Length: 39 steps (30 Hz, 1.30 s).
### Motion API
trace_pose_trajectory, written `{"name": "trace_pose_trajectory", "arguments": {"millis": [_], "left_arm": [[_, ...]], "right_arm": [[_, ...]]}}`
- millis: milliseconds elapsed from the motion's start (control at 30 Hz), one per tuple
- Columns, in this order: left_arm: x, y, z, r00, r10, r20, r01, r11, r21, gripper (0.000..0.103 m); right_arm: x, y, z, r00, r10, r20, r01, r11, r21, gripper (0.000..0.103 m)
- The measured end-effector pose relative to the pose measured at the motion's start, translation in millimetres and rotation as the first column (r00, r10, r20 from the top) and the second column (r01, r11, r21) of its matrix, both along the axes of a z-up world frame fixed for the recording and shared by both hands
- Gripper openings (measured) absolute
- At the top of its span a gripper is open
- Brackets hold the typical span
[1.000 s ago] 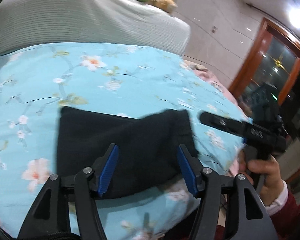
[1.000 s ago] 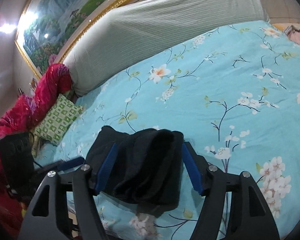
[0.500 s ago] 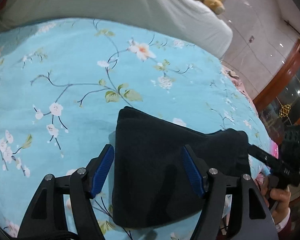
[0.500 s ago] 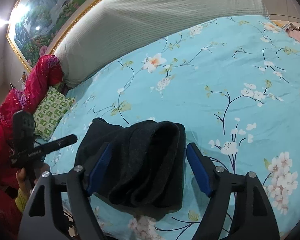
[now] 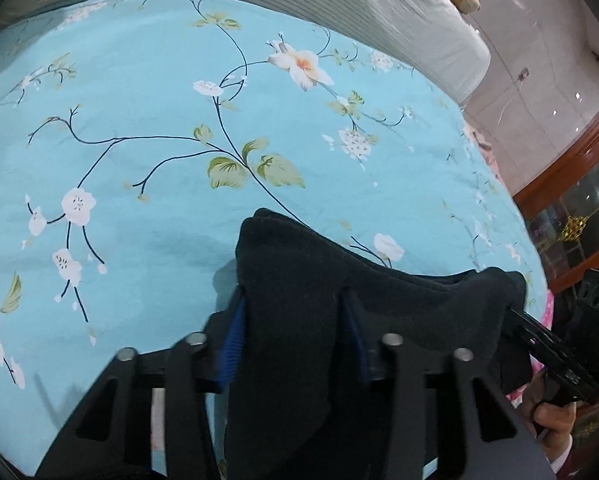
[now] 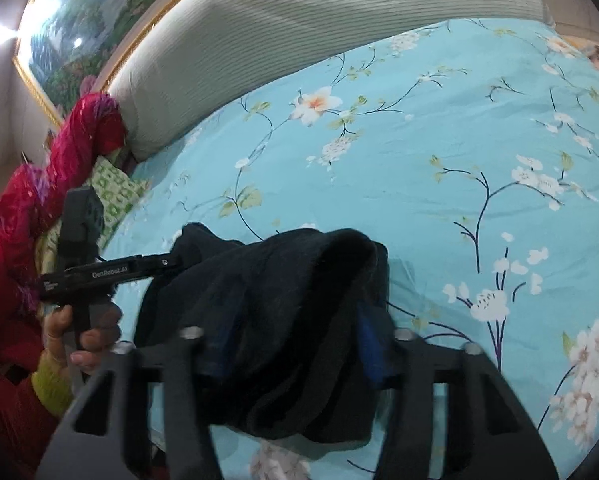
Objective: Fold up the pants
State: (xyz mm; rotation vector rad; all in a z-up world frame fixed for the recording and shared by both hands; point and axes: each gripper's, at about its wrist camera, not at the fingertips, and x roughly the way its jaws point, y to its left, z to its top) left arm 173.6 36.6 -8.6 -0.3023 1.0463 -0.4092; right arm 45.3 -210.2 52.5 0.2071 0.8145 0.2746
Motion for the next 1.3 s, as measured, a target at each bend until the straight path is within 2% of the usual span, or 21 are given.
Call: {"name": "trace_pose_trajectory", "arguments": {"millis": [33, 133, 267, 333, 400, 500, 567, 667, 767, 833, 867, 933, 1067, 1167, 1300], "left_arm": [[-1, 3, 1, 1.000, 0.008, 0.000, -0.008, 1.000, -0.014, 0.036], [-5, 16, 10, 0.999, 0.045, 0.011, -0.045, 0.996, -0.071, 0.031], [-8, 25, 17, 0.998, 0.064, 0.025, -0.060, 0.988, -0.140, 0.031], [-10, 24, 15, 0.997, 0.063, 0.033, -0.057, 0.988, -0.144, 0.031], [-10, 20, 12, 0.998, 0.059, 0.035, -0.055, 0.991, -0.119, 0.031], [-8, 10, 7, 0.998, 0.044, 0.049, -0.041, 0.997, -0.058, 0.034], [-9, 5, 4, 0.997, 0.033, 0.072, -0.032, 0.999, -0.021, 0.037], [-9, 7, 0, 0.996, 0.027, 0.089, -0.026, 1.000, -0.018, 0.043], [-14, 14, 3, 0.996, 0.040, 0.084, -0.038, 0.999, -0.024, 0.046], [-23, 17, 14, 0.992, 0.058, 0.112, -0.060, 0.998, 0.010, 0.045], [-29, 16, 24, 0.989, 0.063, 0.134, -0.070, 0.997, 0.045, 0.044], [-41, 15, 39, 0.984, 0.045, 0.172, -0.056, 0.997, 0.061, 0.046], [-59, 8, 54, 0.980, 0.009, 0.200, -0.025, 0.997, 0.078, 0.055], [-70, -2, 52, 0.975, -0.005, 0.222, -0.029, 0.988, 0.152, 0.055], [-72, -8, 30, 0.983, -0.016, 0.183, -0.026, 0.973, 0.229, 0.056]], "right_arm": [[2, 3, 2, 1.000, 0.020, 0.005, -0.020, 1.000, -0.008, 0.032], [9, 12, 17, 0.996, 0.083, 0.024, -0.083, 0.997, 0.003, 0.023], [13, 21, 49, 0.982, 0.159, 0.098, -0.162, 0.987, 0.020, 0.019], [11, 22, 57, 0.979, 0.174, 0.110, -0.175, 0.985, -0.001, 0.019], [11, 18, 48, 0.983, 0.163, 0.081, -0.163, 0.987, -0.013, 0.019], [10, 14, 25, 0.993, 0.118, 0.025, -0.115, 0.990, -0.078, 0.019], [8, 8, 9, 0.998, 0.065, 0.002, -0.065, 0.993, -0.098, 0.025], [3, -3, -7, 1.000, -0.011, 0.022, 0.014, 0.987, -0.159, 0.049], [0, -18, -19, 0.999, -0.036, -0.002, 0.036, 0.997, -0.075, 0.052], [-5, -22, -12, 0.999, -0.046, 0.001, 0.046, 0.997, -0.058, 0.052], [-10, -22, -5, 0.998, -0.056, 0.018, 0.057, 0.996, -0.068, 0.052], [-19, -21, 12, 0.996, -0.062, 0.069, 0.068, 0.995, -0.076, 0.052], [-24, -11, 32, 0.989, -0.043, 0.140, 0.051, 0.997, -0.050, 0.055], [-20, 4, 29, 0.989, -0.032, 0.146, 0.046, 0.995, -0.093, 0.055], [-17, 18, 11, 0.994, -0.010, 0.113, 0.030, 0.983, -0.181, 0.055]]}}
